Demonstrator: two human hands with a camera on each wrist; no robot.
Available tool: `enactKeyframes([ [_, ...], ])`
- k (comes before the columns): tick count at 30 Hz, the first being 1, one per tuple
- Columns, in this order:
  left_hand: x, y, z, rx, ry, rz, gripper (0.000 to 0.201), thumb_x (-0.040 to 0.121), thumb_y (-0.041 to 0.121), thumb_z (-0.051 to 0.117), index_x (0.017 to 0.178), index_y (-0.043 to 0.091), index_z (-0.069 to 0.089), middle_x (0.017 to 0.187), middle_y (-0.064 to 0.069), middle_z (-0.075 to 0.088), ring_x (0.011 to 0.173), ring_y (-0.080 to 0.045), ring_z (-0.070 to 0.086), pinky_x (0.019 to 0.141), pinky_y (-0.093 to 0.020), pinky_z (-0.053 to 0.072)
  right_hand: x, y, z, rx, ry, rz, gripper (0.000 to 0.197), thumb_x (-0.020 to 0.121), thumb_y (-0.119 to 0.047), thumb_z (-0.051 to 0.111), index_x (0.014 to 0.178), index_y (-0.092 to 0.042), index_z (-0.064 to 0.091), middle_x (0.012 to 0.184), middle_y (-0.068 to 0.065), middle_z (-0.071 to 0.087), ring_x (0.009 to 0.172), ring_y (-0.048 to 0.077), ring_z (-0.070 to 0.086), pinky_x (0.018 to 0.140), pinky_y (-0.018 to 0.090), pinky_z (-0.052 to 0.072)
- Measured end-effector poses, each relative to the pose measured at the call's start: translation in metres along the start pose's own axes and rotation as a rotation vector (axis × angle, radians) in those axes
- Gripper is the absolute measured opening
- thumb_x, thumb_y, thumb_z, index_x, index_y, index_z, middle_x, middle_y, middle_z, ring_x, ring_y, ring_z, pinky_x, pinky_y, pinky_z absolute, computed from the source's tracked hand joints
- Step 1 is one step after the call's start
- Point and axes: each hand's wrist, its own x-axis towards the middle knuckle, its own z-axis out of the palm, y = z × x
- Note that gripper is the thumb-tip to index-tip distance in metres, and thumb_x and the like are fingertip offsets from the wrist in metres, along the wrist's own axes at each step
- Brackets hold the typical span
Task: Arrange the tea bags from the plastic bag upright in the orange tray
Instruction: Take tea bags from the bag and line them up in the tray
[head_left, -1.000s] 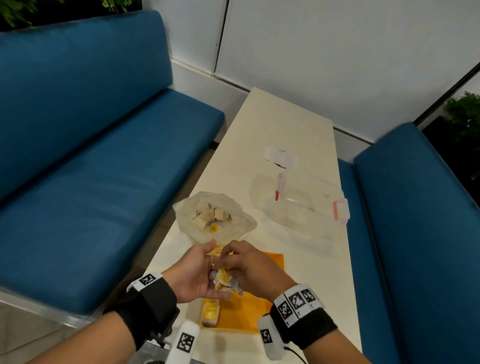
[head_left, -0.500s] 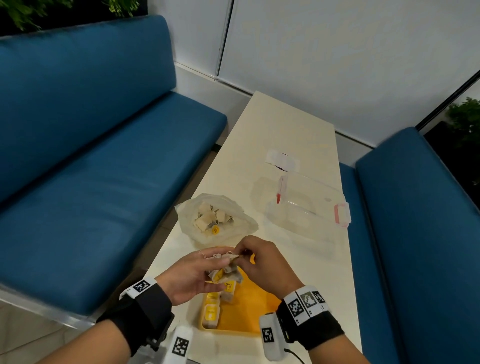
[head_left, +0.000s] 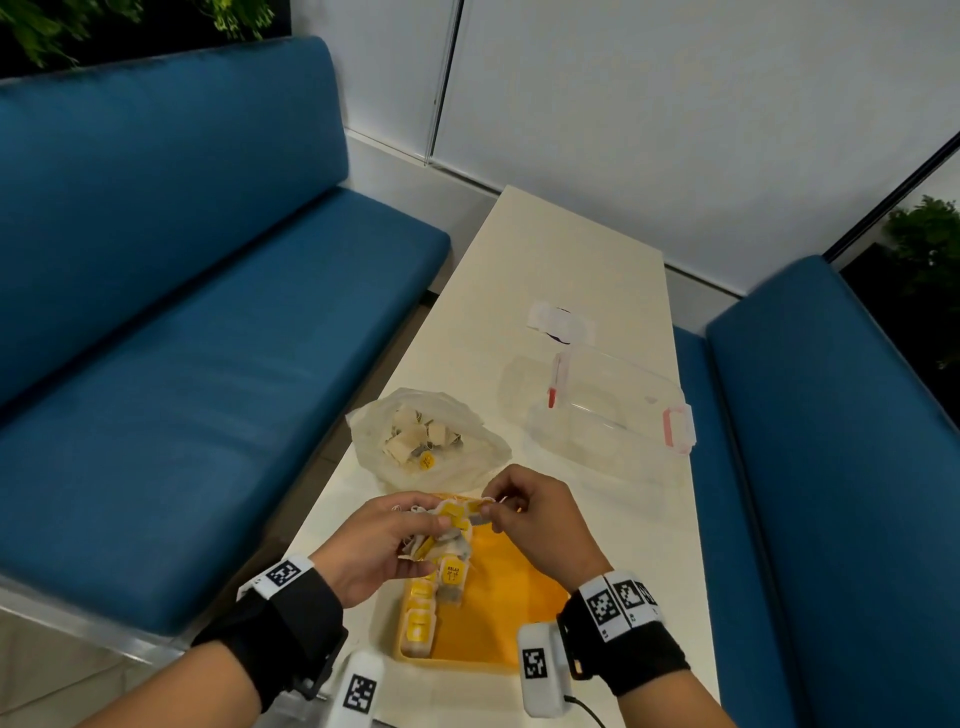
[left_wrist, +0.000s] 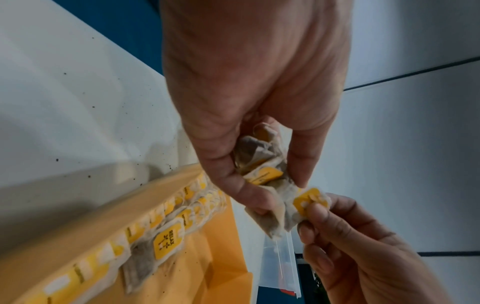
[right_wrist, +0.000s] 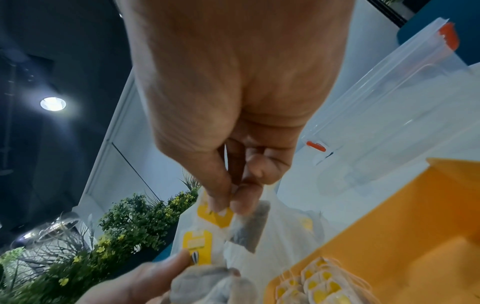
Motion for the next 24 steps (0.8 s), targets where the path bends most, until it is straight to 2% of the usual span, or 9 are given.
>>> enactKeyframes([
  [2,0.000,-0.001,-0.004,-0.048,0.017,-0.004,0.033,0.085,0.010,0.078,0.116,0.007,0.069,0.111,-0.021,0.072,0.090,-0.028,0.071,0.062,-0.032,0.060,-0.001,-0.002,-0.008,0.036,-0.012,0.010,0.012,0.080,-0.012,0.078,0.079,-0.017,0.068,0.077,-0.003,0.071,0.068,0.013,0.065,0.065,0.022,0.051],
  [4,0.000,-0.002,-0.008,-0.087,0.024,-0.004,0.032,0.086,0.010,0.077,0.117,0.007,0.068,0.113,-0.022,0.072,0.093,-0.029,0.071,0.062,-0.032,0.061,-0.003,-0.002,-0.017,0.154,-0.004,0.020,0.010,0.080,-0.005,0.078,0.083,-0.005,0.069,0.073,-0.001,0.070,0.064,0.009,0.063,0.059,0.017,0.048],
  [6,0.000,-0.004,-0.011,-0.100,0.026,0.001,0.033,0.087,0.009,0.076,0.119,0.006,0.067,0.117,-0.023,0.072,0.095,-0.030,0.071,0.062,-0.032,0.061,-0.003,0.002,-0.021,0.195,0.023,0.042,0.009,0.080,0.001,0.076,0.083,0.001,0.068,0.070,0.003,0.069,0.060,0.007,0.062,0.056,0.014,0.045],
  [9,0.000,-0.007,-0.012,-0.098,0.052,0.011,0.033,0.087,0.009,0.076,0.118,0.007,0.067,0.110,-0.019,0.074,0.094,-0.029,0.071,0.064,-0.033,0.061,-0.003,0.018,-0.016,0.206,0.026,0.125,0.009,0.081,0.003,0.074,0.082,0.004,0.065,0.066,0.012,0.067,0.054,0.010,0.062,0.052,0.018,0.044],
  [13,0.001,-0.009,-0.012,-0.101,0.056,0.016,0.029,0.088,0.010,0.075,0.116,0.008,0.068,0.107,-0.017,0.075,0.093,-0.028,0.072,0.064,-0.033,0.061,-0.006,0.045,-0.001,0.241,0.004,0.242,0.009,0.086,0.002,0.070,0.086,0.002,0.061,0.062,0.014,0.068,0.057,0.021,0.068,0.048,0.029,0.042],
  [17,0.003,-0.013,-0.012,-0.093,0.064,0.016,0.030,0.088,0.012,0.076,0.117,0.009,0.069,0.117,-0.021,0.073,0.096,-0.029,0.072,0.067,-0.034,0.061,-0.013,0.066,0.021,0.271,-0.066,0.331,0.015,0.086,0.003,0.070,0.085,-0.004,0.057,0.060,0.013,0.062,0.055,0.023,0.068,0.042,0.026,0.040],
  [21,0.006,-0.017,-0.014,-0.122,0.083,0.052,0.032,0.088,0.012,0.076,0.118,0.007,0.069,0.119,-0.021,0.072,0.096,-0.029,0.072,0.067,-0.034,0.062,-0.019,0.075,0.039,0.335,-0.141,0.441,0.019,0.085,0.013,0.063,0.085,-0.005,0.056,0.062,0.015,0.064,0.050,0.020,0.066,0.041,0.023,0.041],
  [24,0.007,-0.021,-0.014,-0.152,0.087,0.071,0.034,0.087,0.012,0.076,0.119,0.007,0.069,0.119,-0.021,0.072,0.099,-0.030,0.071,0.068,-0.035,0.062,-0.022,0.076,0.052,0.273,-0.186,0.490,0.017,0.079,0.006,0.064,0.084,-0.009,0.059,0.064,0.017,0.067,0.054,0.025,0.064,0.044,0.026,0.038],
])
